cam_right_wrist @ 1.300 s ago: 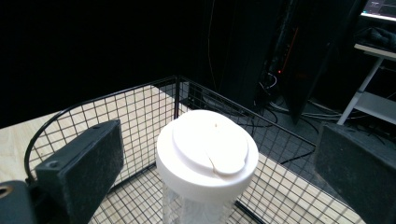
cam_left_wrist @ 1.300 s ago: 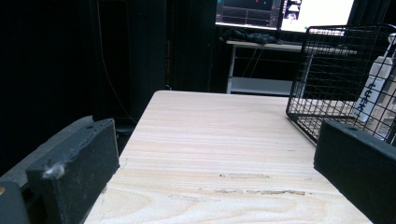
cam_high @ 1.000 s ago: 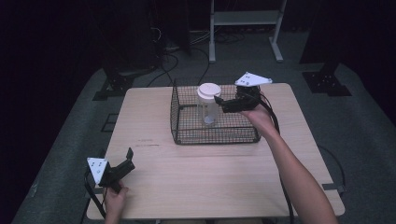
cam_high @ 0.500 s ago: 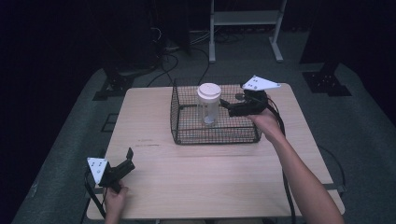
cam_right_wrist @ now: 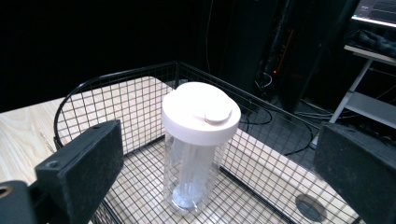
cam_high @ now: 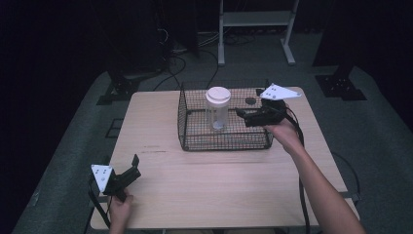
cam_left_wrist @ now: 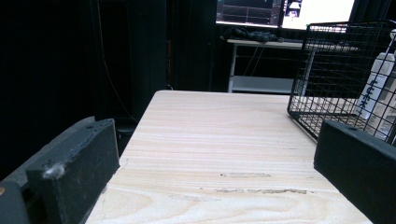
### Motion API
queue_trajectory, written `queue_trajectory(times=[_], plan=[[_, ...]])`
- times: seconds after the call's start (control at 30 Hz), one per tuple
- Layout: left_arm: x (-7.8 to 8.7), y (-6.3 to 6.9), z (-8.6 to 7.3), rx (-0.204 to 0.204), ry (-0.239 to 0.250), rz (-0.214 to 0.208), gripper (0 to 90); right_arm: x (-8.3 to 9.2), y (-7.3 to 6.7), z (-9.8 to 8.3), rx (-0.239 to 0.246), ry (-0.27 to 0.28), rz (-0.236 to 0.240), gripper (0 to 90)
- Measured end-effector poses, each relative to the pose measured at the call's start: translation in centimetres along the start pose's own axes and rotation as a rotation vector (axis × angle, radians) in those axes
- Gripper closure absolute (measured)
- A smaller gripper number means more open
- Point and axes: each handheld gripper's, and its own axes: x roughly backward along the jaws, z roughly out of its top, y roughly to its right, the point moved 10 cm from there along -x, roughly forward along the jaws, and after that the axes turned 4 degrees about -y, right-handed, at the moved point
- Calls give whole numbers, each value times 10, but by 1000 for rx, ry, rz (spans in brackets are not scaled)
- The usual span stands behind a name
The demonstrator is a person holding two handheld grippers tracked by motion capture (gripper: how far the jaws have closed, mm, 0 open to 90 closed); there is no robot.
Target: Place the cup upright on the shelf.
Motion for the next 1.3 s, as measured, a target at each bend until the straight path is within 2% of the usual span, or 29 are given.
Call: queue_trajectory(times=[0.73,1.03,1.3], plan=[[0,1,0,-14,-3,5,0,32,12,-29,-7,-17,-31,13],[0,1,0,-15,-1,6,0,44,12,-36,-2,-21,-35,13],[0,2,0,-19,-3,5,0,58,5,-42,13,-9,-35,13]])
